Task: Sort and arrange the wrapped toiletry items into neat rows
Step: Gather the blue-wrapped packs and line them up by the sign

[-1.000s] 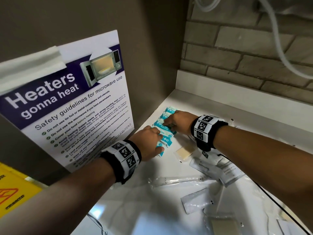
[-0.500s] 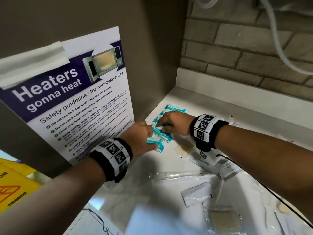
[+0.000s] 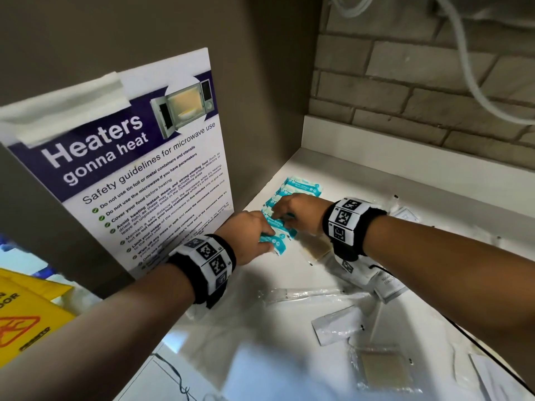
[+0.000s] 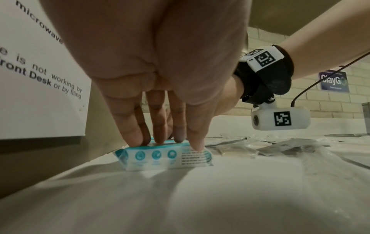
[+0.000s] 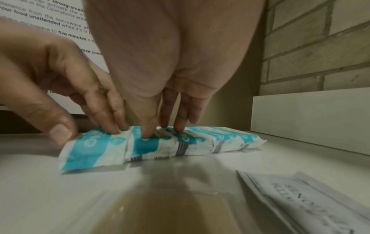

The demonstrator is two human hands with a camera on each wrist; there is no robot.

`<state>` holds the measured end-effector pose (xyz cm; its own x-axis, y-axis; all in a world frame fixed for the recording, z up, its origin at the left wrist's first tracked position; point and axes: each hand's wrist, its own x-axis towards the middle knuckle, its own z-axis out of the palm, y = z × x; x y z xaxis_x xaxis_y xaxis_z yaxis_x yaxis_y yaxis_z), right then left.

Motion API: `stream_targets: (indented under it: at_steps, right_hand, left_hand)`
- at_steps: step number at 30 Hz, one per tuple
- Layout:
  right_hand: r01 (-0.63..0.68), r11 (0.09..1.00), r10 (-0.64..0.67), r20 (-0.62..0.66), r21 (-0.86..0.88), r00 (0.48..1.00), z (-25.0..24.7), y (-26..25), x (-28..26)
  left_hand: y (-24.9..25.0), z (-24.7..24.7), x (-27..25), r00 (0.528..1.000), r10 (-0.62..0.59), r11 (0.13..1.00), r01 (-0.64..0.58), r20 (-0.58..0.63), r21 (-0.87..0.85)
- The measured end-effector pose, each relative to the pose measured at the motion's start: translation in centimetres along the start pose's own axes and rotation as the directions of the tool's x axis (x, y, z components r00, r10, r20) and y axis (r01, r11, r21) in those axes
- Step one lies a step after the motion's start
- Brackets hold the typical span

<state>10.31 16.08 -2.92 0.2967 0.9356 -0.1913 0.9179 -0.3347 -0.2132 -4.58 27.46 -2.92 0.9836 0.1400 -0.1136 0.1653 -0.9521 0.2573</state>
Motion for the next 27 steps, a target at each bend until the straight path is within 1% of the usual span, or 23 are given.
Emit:
stream_targets:
  at_steps: [11,16,22,24,25,27]
  right_hand:
    - [-0.028,1.0,0.028,0.02,-0.008,0.999,-0.2,-0.3,-0.1]
    - [-0.047,0.999,0.047,0.0,0.017,0.999,0.1,-0.5,-0.2]
    - [-0.03,0.999,0.029,0.057,0.025,0.998,-0.3,-0.7,-1.2]
    - [-0.02,0.998,0.018,0.026,0.067,0.999,-0.5,-0.6,-2.2]
    - [-0.021,0.996,0.023,-0.013,0.088,1.0,-0.6,-0.4,-2.8]
    - [-0.064,0.992,0.076,-0.109,0.111,0.991,-1.0,0.4,-4.5]
  left_hand:
    - [0.1,-0.1,0.2,1.0,0.012,1.0,-0.013,0.026,0.009]
    - [0.2,0.1,0.1,1.0,0.017,1.0,-0.017,0.023,0.022]
    - [0.5,0.0,0.4,0.998,0.002,0.998,-0.007,0.069,0.061]
    - [0.7,-0.3,0.5,0.996,-0.001,0.997,-0.006,0.088,0.075]
    - [0.9,-0.6,0.5,0.997,0.002,0.997,-0.008,0.081,0.079]
    - [1.6,-1.0,0.8,0.999,0.027,0.998,-0.029,0.039,0.06]
